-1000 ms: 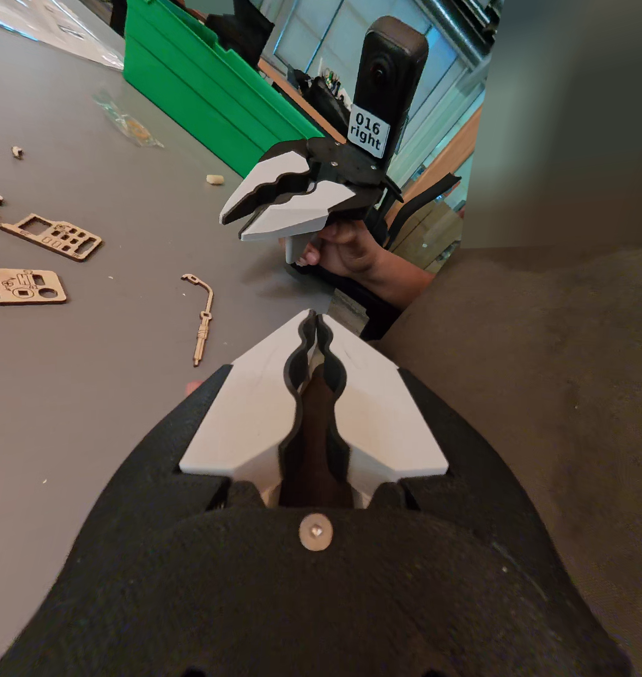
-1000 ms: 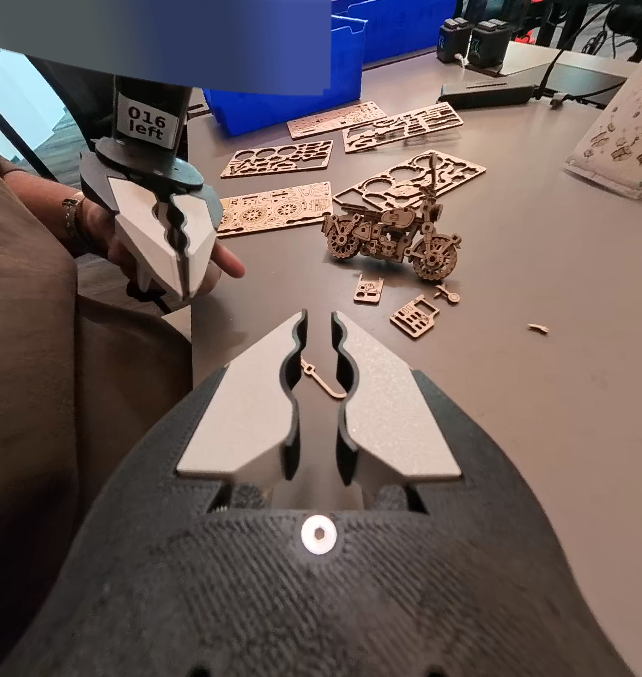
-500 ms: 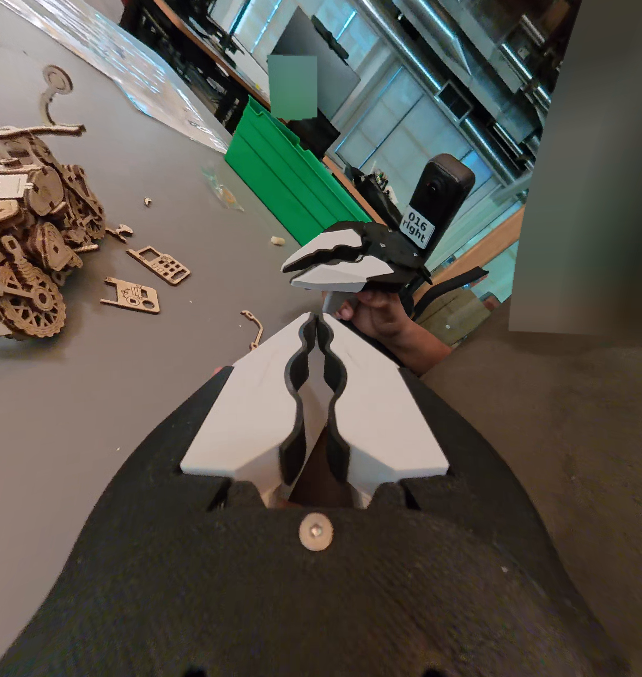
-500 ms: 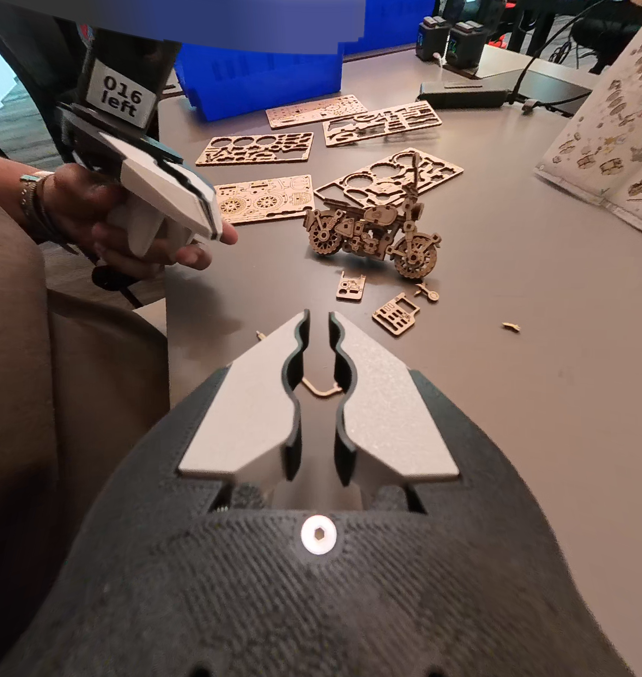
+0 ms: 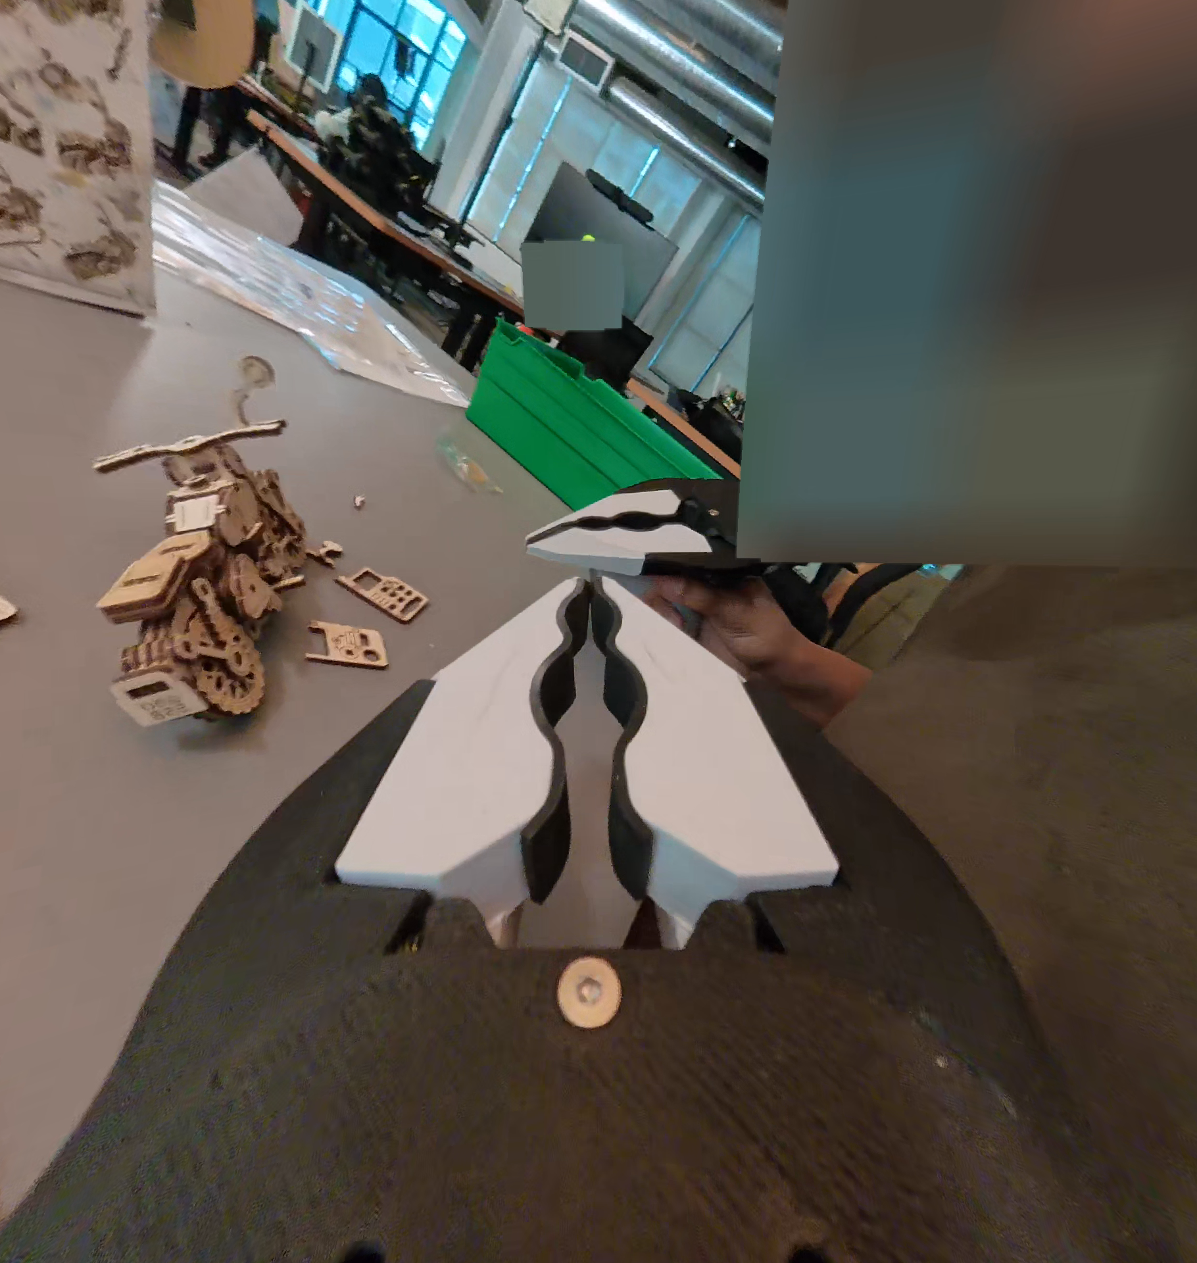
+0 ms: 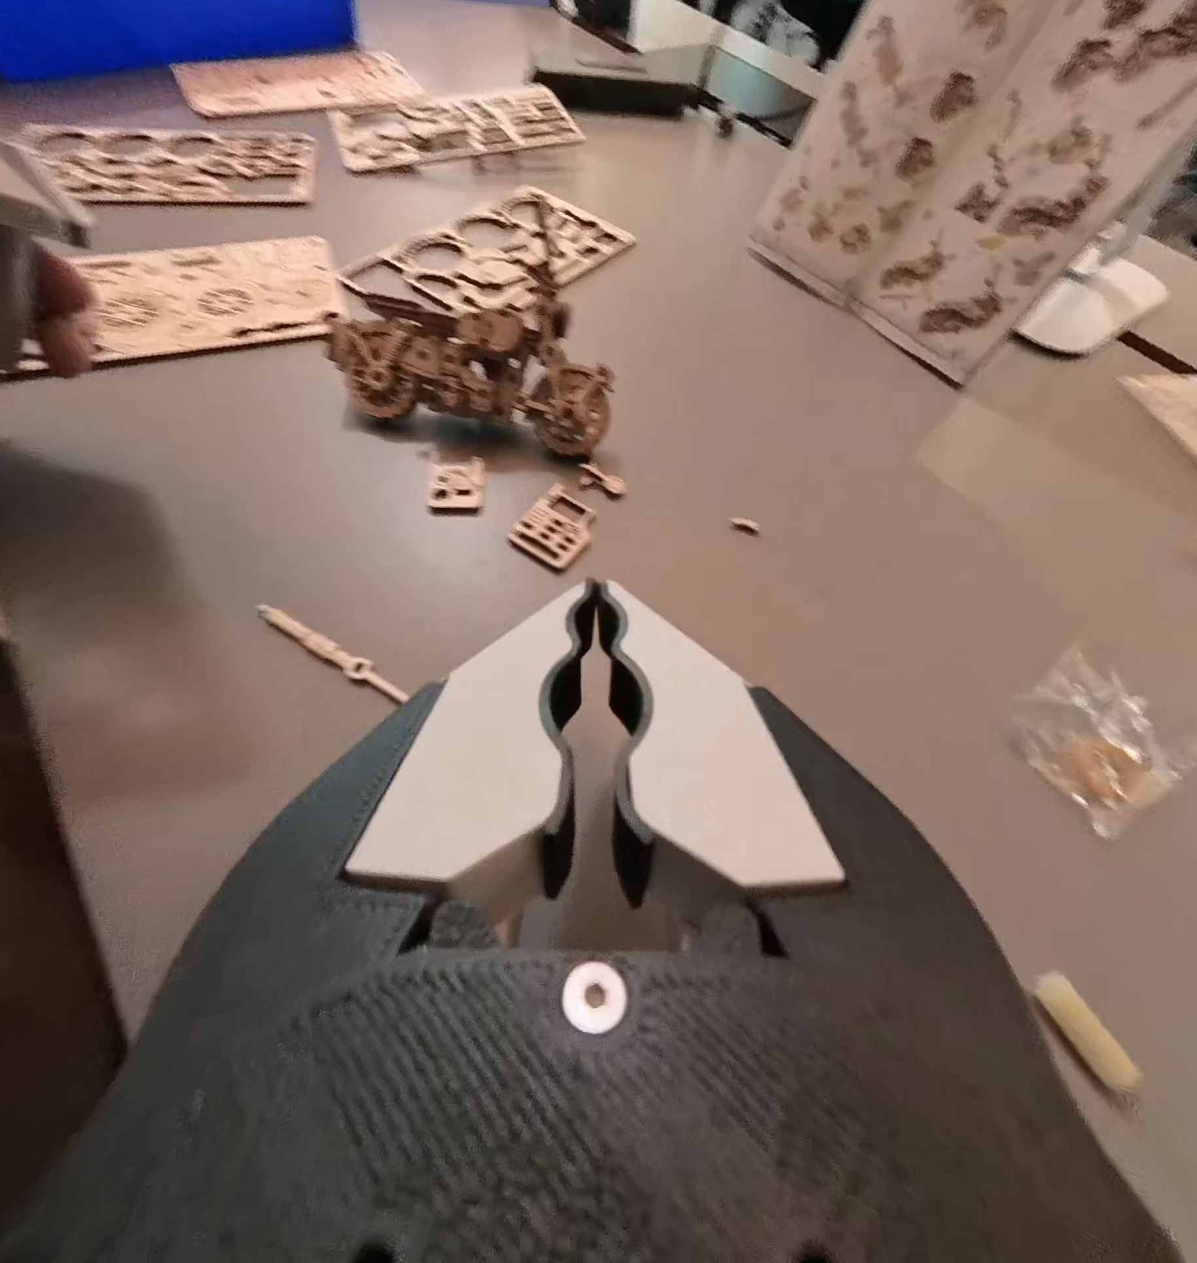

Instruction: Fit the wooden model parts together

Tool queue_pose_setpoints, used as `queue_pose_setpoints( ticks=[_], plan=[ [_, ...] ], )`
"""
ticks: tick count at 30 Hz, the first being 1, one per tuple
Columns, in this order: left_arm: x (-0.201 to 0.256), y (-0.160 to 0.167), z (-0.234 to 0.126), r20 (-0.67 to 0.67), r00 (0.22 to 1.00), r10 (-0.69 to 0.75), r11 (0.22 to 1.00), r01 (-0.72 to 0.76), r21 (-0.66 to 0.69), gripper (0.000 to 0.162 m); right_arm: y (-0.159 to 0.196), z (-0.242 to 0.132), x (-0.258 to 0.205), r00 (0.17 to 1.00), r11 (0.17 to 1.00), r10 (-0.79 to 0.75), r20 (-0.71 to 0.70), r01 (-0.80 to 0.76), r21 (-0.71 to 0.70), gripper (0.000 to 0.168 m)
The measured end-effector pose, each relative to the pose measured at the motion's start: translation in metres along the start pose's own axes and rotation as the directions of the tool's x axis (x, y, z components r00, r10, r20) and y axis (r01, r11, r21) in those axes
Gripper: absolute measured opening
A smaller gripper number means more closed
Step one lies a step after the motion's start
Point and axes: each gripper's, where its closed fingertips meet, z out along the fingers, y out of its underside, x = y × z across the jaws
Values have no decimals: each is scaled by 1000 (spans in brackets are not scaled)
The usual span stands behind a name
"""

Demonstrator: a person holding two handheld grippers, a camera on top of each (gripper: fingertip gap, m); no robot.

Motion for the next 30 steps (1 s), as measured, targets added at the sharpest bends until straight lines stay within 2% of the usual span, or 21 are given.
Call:
queue_pose_setpoints(
  ticks=[3, 5, 8, 11, 14, 17, 19, 23, 30],
  plan=[
    [-19, 1, -2, 121, 992, 41, 999, -39, -19, 0, 5, -2, 21, 993, 1000, -1, -115, -2, -25, 0],
    [-29, 0, -3, 197, 972, 128, 992, -122, -40, 0, 4, -8, 43, 964, 1000, -22, -265, 15, -28, 0],
    [-31, 4, -2, 215, 958, 187, 981, -173, -84, 0, -5, -16, 64, 874, 991, -136, -467, 125, -54, 0],
    [-38, 1, -4, 244, 960, 137, 990, -126, -57, 0, -13, -22, 72, 772, 973, -220, -596, 219, -74, 0],
    [-46, -1, -7, 259, 963, 74, 997, -67, -38, 0, -11, -17, 67, 783, 972, -223, -581, 227, -66, 11],
    [-50, -1, -8, 286, 956, 67, 998, -57, -41, 0, -2, -12, 67, 845, 993, -112, -523, 107, -39, 14],
    [-59, -4, -12, 365, 928, 77, 997, -74, -23, 0, 7, -11, 69, 876, 1000, -24, -482, 12, -29, 15],
    [-64, -9, -14, 399, 909, 122, 992, -118, -34, 0, 21, -5, 71, 907, 990, 110, -406, -138, -41, 0],
    [-82, -4, -16, 442, 897, 6, 999, 9, -33, 0, 29, 1, 72, 911, 982, 117, -396, -167, -92, 0]
  ],
)
